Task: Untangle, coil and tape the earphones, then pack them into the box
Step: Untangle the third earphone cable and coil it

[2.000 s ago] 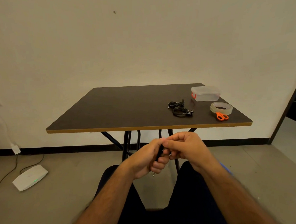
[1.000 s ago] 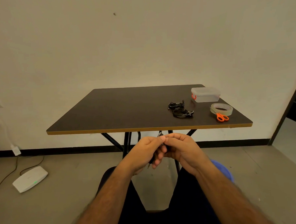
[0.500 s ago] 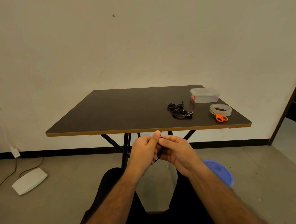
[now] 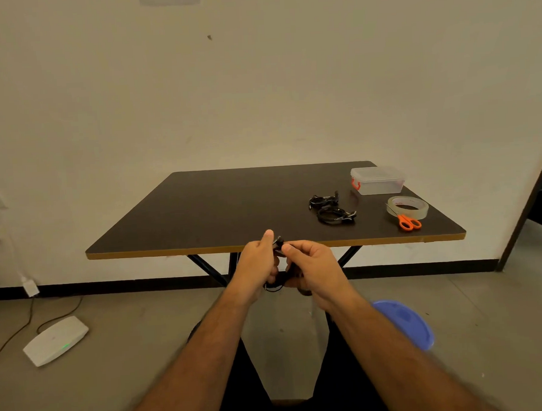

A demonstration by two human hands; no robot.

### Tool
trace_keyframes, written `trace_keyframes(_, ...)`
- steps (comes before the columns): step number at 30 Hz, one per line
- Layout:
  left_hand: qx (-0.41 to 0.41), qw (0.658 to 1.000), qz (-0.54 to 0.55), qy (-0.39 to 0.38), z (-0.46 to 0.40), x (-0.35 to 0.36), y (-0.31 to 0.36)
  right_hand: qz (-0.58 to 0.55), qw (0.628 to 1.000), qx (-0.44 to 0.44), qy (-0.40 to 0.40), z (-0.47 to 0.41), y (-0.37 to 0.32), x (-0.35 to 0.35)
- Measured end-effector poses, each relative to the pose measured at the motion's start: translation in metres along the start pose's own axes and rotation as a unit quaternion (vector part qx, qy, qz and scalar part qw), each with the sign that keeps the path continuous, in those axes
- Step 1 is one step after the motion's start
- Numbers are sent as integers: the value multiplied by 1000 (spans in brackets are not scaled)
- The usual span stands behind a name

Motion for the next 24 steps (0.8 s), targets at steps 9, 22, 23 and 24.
trace_keyframes(9,-45,997,-43,-35,-89,-25,21,50,998,44,19,-92,-16,-38)
trace_keyframes(22,-86,995,-39,-40,-186,-43,9,204,971,115,56,-205,-5,-72)
trace_keyframes(23,-92,993,-56,-40,-191,-42,8,222,966,119,57,-211,-4,-73)
trace_keyframes(24,-98,991,-86,-37,-196,-43,7,238,962,123,57,-215,-3,-74)
Point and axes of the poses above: each hand's wrist, its own z-axis away from the middle knuckle, its own x-axis out of the palm, y = z × x, the point moved 2 cm from there along -z, towards the middle knuckle, and after that the axes turned 11 degrees about -y, right-handed, at the moved point
